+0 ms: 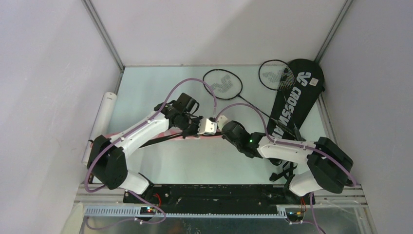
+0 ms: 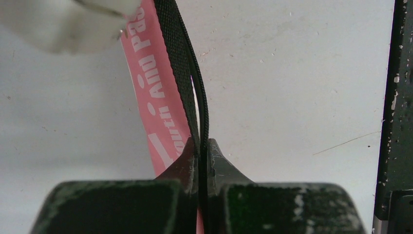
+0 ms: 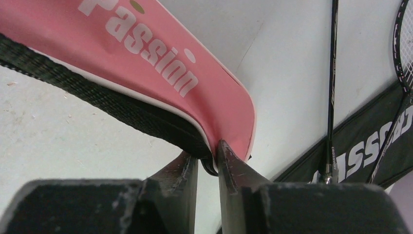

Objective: Pack up the badminton gear
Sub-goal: Zip the racket bag at the center of the board.

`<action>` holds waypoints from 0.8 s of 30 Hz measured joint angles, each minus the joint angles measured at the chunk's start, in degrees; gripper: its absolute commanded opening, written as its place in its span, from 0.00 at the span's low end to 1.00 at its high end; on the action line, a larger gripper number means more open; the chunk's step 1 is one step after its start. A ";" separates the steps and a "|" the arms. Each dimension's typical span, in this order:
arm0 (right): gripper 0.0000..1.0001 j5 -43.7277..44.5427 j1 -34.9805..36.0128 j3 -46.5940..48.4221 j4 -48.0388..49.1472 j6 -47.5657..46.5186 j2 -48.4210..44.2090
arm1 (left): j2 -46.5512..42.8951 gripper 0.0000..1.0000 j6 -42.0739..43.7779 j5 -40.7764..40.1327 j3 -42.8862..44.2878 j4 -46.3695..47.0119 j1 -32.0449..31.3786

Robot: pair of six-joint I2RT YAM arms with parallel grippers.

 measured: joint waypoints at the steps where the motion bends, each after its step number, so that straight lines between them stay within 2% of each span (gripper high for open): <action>1: 0.32 0.28 0.15 0.00 0.07 0.00 0.09 | 0.00 0.00 -0.04 0.02 0.00 0.02 0.00; 5: 0.37 2.29 0.96 0.00 0.24 0.20 0.39 | 0.00 0.00 -0.68 0.00 0.00 -0.15 0.00; 11: 0.32 4.83 2.01 0.00 0.44 1.07 0.44 | 0.33 0.00 -2.47 0.44 0.61 -0.92 0.11; 16: 0.43 7.45 2.49 0.00 2.10 2.40 1.36 | 1.75 0.00 -3.39 0.74 2.60 -2.49 0.24; 24: 0.46 13.31 4.61 -0.15 5.18 3.28 3.43 | 2.75 0.00 -3.45 2.19 3.43 -5.25 0.46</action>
